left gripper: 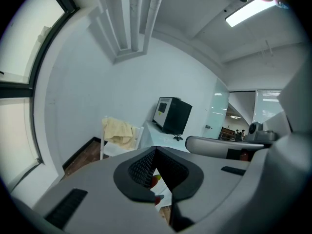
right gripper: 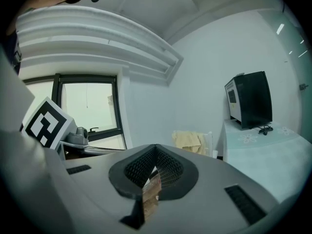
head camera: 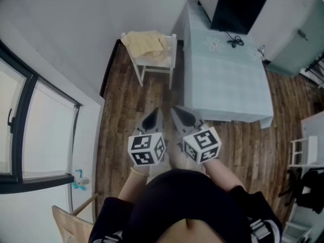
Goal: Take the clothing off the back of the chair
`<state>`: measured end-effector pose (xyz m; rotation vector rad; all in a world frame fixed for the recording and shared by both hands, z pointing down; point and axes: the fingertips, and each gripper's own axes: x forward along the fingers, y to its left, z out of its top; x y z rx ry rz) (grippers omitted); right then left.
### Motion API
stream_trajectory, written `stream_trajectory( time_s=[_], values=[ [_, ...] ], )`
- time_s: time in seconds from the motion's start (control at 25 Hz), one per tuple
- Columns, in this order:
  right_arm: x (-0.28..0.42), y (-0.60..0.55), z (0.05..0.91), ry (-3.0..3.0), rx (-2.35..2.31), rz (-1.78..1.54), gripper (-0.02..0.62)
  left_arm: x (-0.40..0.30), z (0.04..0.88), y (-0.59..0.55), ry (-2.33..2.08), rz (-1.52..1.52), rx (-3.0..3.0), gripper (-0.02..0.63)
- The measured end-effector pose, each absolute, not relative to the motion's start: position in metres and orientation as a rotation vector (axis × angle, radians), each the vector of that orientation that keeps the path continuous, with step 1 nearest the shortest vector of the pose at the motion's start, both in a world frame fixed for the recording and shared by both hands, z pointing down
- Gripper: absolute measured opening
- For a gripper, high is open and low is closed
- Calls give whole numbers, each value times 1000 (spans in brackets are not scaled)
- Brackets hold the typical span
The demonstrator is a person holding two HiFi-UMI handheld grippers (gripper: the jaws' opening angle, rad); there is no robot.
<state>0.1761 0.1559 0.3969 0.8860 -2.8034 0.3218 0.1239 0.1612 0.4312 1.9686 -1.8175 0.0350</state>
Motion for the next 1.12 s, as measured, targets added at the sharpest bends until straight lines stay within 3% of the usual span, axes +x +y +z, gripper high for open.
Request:
stream_trajectory(
  time_s=[1.12],
  values=[
    [18, 47, 382, -2818, 957, 366, 11, -30, 437, 43, -1718, 65, 2019, -3]
  ],
)
